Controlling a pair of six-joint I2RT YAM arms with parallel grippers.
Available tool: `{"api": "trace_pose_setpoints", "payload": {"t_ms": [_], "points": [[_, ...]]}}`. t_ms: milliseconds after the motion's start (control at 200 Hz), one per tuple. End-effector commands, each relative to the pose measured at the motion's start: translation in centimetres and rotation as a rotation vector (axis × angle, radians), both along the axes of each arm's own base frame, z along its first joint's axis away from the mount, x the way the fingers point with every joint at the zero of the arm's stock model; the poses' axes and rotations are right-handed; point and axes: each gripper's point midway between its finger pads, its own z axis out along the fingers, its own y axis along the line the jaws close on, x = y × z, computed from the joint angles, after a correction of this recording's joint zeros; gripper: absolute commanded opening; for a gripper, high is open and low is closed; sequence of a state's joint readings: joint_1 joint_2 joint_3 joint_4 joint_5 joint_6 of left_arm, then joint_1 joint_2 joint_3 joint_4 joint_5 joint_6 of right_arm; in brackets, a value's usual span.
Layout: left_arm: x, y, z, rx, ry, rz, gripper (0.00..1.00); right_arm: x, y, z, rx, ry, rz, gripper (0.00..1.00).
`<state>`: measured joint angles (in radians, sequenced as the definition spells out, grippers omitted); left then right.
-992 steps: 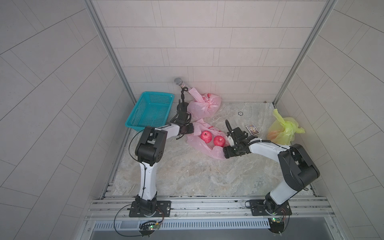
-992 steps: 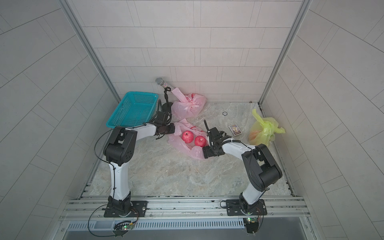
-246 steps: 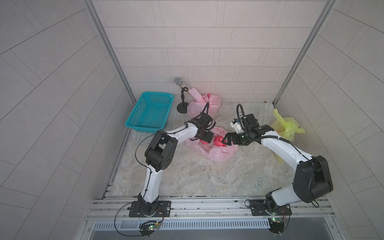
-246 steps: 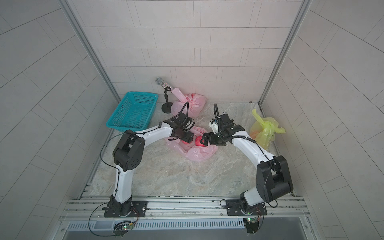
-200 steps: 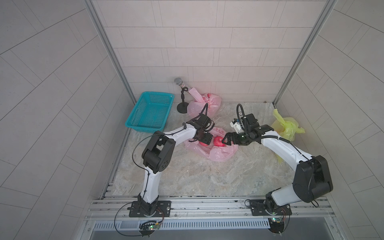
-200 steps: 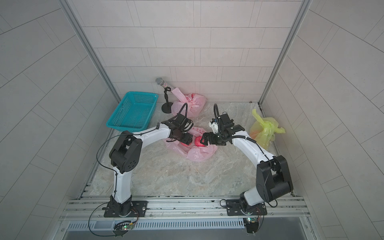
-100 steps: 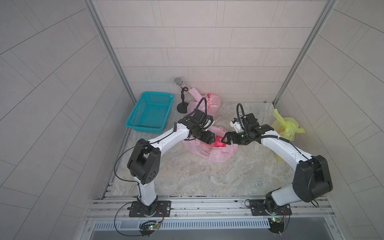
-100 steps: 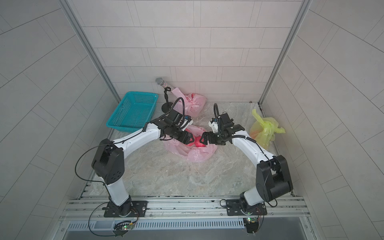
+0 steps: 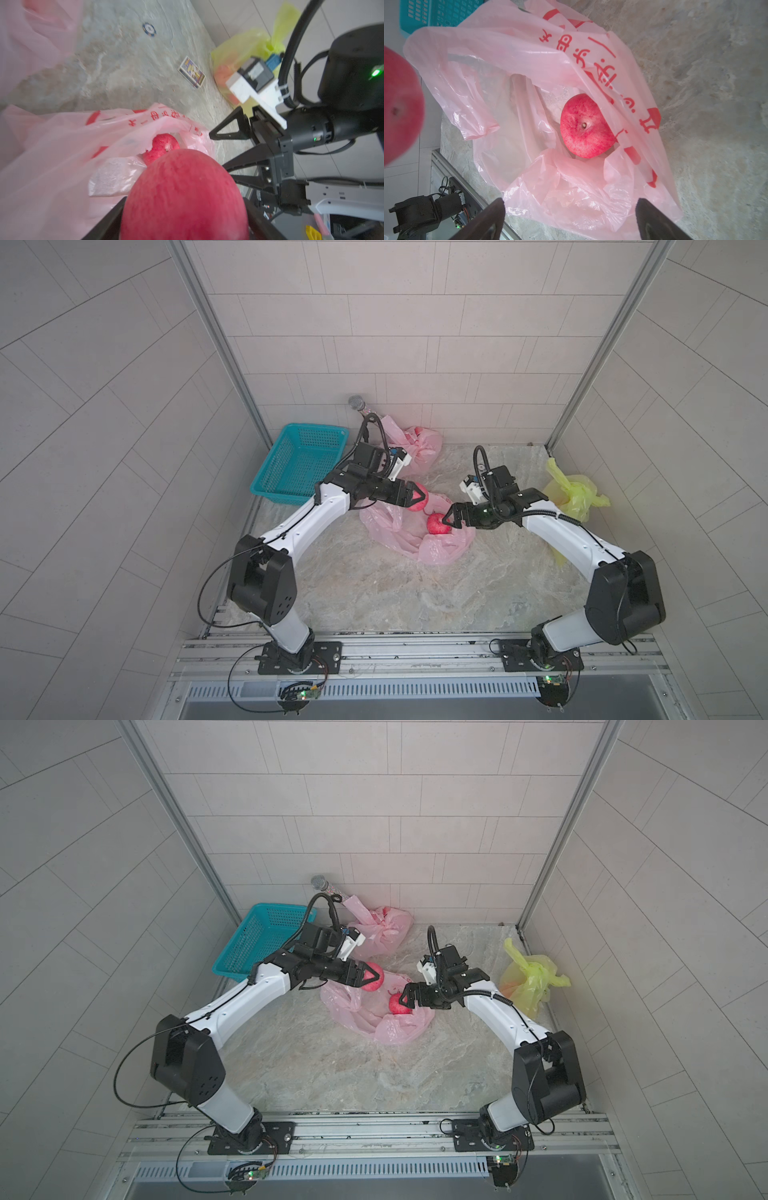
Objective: Untie the knot of a plastic bag & take out the apple
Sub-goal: Pick up the apple from the plastic bag, then place the apple in the basket.
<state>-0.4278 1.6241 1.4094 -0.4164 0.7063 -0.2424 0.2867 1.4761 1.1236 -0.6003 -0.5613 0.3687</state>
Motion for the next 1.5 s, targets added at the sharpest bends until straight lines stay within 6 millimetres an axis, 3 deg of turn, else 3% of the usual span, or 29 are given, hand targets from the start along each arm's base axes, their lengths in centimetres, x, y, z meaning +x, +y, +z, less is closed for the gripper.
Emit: {"api": "trace_pose_setpoints", "payload": {"t_ms": [0,150,305,430,595,961,1241,1496], "points": [[3.4,3.4,5.2,-0.068,-0.118,0.182,0.42,0.0,-0.2,2.0,0.008,-0.039,-0.003,1.0],[7.8,10.8,6.2,0.027,-0.15,0.416,0.42,-0.4,-0.6,2.1,-0.017,-0.031,-0.001,1.0],[11.3,19.6,5.1,0.143,-0.153,0.663,0.41,-1.0,-1.3,1.9,-0.064,-0.018,0.003,1.0],[13.0,25.5,3.0,0.256,-0.141,0.808,0.41,-1.0,-1.6,1.9,-0.077,-0.018,-0.012,1.0],[14.5,30.6,-0.4,0.366,-0.098,0.918,0.4,-0.3,-1.8,2.1,-0.094,-0.027,-0.022,1.0],[17.5,34.9,-8.1,0.582,0.007,0.933,0.42,1.4,-2.2,2.7,-0.125,-0.035,-0.041,1.0],[18.1,34.4,-14.3,0.601,0.139,0.88,0.42,2.5,-2.3,2.9,-0.141,-0.024,-0.062,1.0],[16.9,34.1,-17.8,0.643,0.24,0.819,0.44,3.2,-2.1,2.8,-0.135,-0.016,-0.071,1.0]]}}
